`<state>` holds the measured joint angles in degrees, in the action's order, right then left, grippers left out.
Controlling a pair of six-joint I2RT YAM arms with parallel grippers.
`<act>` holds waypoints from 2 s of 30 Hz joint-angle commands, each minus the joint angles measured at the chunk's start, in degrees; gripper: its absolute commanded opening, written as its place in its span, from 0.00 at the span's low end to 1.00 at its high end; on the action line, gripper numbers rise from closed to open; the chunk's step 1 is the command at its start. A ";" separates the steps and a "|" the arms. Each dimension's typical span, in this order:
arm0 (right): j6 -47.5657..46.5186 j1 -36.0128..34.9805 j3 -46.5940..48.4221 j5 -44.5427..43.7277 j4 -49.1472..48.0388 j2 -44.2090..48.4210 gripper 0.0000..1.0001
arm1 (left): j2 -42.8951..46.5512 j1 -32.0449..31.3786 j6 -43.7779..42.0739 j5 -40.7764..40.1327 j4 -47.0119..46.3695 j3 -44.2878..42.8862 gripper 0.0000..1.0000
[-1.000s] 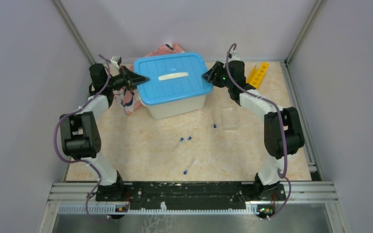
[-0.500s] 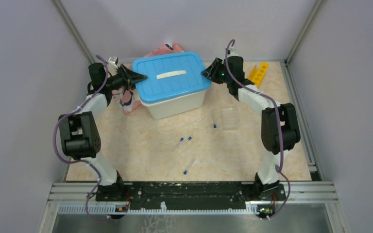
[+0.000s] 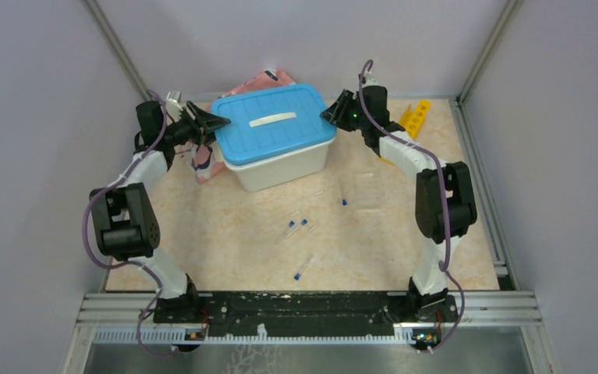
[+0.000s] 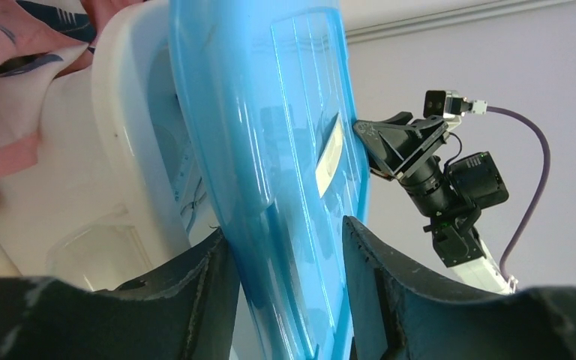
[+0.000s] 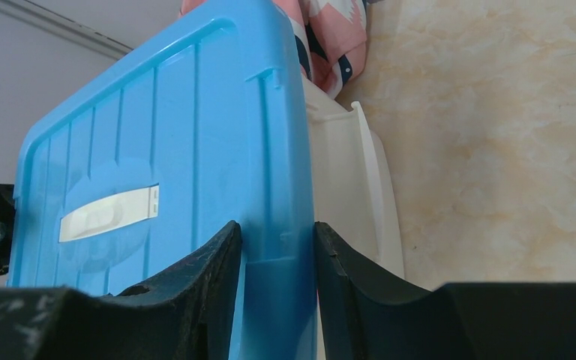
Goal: Organize the chemistry lab equipment
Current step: Close the lid of the storage box.
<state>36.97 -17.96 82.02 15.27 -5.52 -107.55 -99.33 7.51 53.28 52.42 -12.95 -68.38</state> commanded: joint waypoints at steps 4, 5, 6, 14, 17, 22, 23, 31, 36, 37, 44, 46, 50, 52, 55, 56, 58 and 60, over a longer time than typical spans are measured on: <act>-1.89 -1.07 3.41 0.66 -0.11 -0.88 0.39 | 4.70 1.18 -3.93 -2.77 3.20 0.43 0.58; -1.94 -1.03 3.50 0.64 -0.04 -1.03 0.39 | 5.00 1.29 -4.43 -3.12 3.78 0.42 0.58; -1.90 -1.10 3.54 0.64 -0.02 -1.05 0.39 | 5.36 1.30 -4.80 -3.53 4.21 0.56 0.59; -2.38 -1.29 4.18 0.55 0.59 -1.32 0.39 | 8.28 2.04 -8.27 -7.82 8.75 1.83 0.60; -2.60 -1.45 4.61 0.55 0.85 -1.44 0.39 | 9.93 2.39 -10.09 -10.17 11.26 1.97 0.62; -3.00 -1.64 5.08 0.55 1.27 -1.77 0.39 | 12.00 2.61 -11.65 -12.35 12.68 2.42 0.65; -3.03 -1.72 5.16 0.55 1.36 -1.79 0.39 | 12.04 2.73 -11.95 -12.53 13.48 2.39 0.65; -3.79 -1.91 5.39 0.70 1.91 -1.51 0.39 | 12.25 2.76 -12.94 -12.28 14.83 3.88 0.66; -4.45 -2.45 6.06 1.03 2.62 -1.72 0.39 | 12.90 2.74 -14.37 -13.39 15.96 5.46 0.68; -4.70 -2.62 6.31 0.95 3.03 -1.90 0.39 | 12.80 2.69 -14.38 -13.37 16.02 5.71 0.68; -6.01 -3.64 6.99 0.48 4.22 -1.99 0.39 | 11.45 1.71 -13.66 -13.36 14.73 6.34 0.68; -6.55 -3.94 7.18 0.24 4.63 -2.04 0.39 | 11.07 1.23 -13.26 -13.46 14.12 6.33 0.68; -7.17 -4.28 7.41 -0.31 5.41 -1.92 0.39 | 10.26 0.35 -13.37 -13.64 13.95 5.46 0.64; -7.39 -4.36 7.58 -0.49 5.43 -1.90 0.39 | 9.91 0.02 -13.98 -13.84 14.69 4.99 0.59; -7.73 -4.35 7.54 -0.88 5.45 -1.79 0.39 | 9.91 -0.23 -15.34 -14.90 16.16 4.46 0.48; -7.86 -4.44 7.48 -1.04 6.55 -1.75 0.39 | 9.88 -0.33 -15.67 -14.99 16.56 4.26 0.43; -8.05 -4.41 7.22 -1.51 6.95 -1.49 0.39 | 9.82 -0.29 -16.23 -15.41 17.44 3.59 0.34; -8.35 -4.44 6.75 -1.93 7.05 -1.07 0.39 | 9.56 -0.46 -17.09 -16.00 18.54 2.32 0.25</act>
<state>31.22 -21.02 86.80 13.52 -0.36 -109.25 -89.27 8.01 39.13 36.95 4.23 -62.83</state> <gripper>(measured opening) 0.393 0.344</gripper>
